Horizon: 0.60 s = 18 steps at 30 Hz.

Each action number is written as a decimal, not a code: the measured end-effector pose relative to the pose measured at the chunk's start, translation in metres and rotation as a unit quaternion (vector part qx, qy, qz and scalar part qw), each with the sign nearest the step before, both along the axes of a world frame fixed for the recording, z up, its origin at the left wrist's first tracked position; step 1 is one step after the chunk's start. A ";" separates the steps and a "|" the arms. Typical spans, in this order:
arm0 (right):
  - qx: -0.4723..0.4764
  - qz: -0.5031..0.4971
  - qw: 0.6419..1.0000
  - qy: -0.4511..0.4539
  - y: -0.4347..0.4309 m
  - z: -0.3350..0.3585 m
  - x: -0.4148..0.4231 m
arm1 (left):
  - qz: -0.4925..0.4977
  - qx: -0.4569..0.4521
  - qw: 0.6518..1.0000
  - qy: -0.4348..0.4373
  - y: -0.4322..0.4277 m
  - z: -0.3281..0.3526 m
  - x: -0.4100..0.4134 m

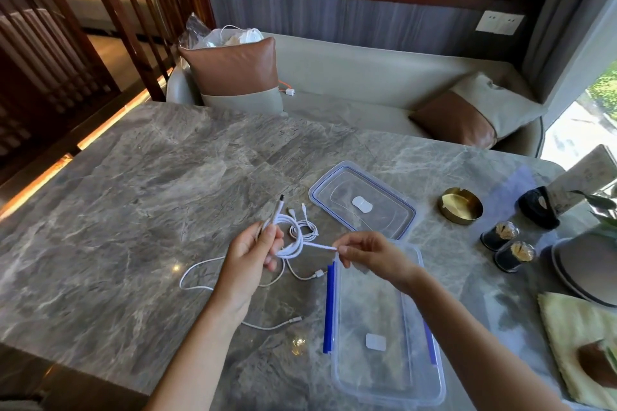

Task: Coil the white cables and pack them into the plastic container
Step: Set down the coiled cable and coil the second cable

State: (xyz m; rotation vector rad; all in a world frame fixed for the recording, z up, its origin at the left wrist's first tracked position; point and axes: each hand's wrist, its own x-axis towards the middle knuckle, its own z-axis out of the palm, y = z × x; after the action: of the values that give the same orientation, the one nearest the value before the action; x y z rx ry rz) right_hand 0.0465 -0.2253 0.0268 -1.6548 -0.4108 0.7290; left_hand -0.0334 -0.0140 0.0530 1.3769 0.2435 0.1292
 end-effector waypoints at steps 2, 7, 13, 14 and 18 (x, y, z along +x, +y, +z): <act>0.014 -0.015 1.000 0.022 -0.008 -0.006 0.003 | 0.008 0.023 1.000 0.006 0.006 -0.004 0.000; 0.062 -0.025 0.993 0.093 -0.015 -0.014 0.005 | 0.038 0.038 0.999 -0.011 0.008 -0.010 -0.003; 0.285 -0.095 0.916 0.268 -0.021 -0.009 0.005 | 0.048 0.034 0.998 -0.018 -0.003 -0.012 -0.003; 0.319 -0.108 0.899 0.278 -0.020 -0.005 0.005 | 0.045 0.036 0.998 -0.020 -0.005 -0.012 -0.003; 0.333 -0.166 0.903 0.216 -0.007 0.014 0.004 | 0.031 0.022 0.999 -0.030 -0.015 -0.009 -0.003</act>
State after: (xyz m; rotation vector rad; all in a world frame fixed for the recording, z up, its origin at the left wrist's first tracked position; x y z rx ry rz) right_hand 0.0505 -0.2325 0.0407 -0.8492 -0.0349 0.5832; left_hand -0.0359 -0.0291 0.0440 1.4070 0.2345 0.2289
